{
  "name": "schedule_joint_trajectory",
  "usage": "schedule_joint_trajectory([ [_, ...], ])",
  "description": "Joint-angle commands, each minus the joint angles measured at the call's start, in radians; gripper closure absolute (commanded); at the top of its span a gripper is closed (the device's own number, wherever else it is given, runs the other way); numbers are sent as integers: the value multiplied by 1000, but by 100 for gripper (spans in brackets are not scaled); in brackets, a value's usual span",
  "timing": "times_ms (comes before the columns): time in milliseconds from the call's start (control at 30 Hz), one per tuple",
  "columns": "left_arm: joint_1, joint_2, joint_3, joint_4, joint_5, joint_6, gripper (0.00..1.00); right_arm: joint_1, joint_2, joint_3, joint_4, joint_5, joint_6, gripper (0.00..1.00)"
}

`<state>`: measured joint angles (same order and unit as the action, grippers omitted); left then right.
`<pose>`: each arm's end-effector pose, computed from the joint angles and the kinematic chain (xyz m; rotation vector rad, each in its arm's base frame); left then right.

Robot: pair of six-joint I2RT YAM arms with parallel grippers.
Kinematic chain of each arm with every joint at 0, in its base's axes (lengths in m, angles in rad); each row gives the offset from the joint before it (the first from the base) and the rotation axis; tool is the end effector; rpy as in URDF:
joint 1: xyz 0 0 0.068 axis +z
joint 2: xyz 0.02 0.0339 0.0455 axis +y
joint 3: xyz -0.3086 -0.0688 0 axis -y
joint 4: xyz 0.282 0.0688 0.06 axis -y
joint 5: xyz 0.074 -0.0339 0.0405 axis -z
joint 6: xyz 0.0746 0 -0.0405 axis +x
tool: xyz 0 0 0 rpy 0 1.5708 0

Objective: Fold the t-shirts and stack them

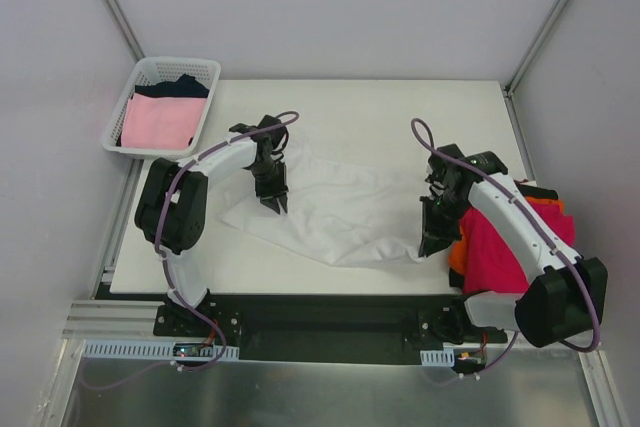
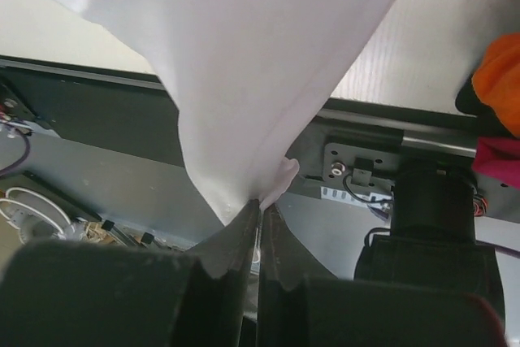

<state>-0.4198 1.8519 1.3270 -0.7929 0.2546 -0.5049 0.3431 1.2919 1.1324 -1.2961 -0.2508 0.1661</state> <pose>0.3725 -0.1868 0.1791 -0.0785 2.9854 -0.5114 0.2196 0.0981 0.2793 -0.2931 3.0515 0.4185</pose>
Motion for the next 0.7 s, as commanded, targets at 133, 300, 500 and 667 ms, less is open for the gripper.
schedule_joint_trajectory([
  [133, -7, -39, 12, -23, -15, 23, 76, 7, -9, -137, -227, 44, -65, 54],
  [300, -5, -85, 70, -38, -35, 17, 45, 5, 38, -24, -212, 94, -57, 24],
  [500, 22, -145, 213, -55, -136, 34, 1, -16, 147, 110, -97, 99, -69, 25],
  [667, 158, -50, 366, -52, -109, 54, 1, -79, 279, 182, -6, 20, -89, 23],
])
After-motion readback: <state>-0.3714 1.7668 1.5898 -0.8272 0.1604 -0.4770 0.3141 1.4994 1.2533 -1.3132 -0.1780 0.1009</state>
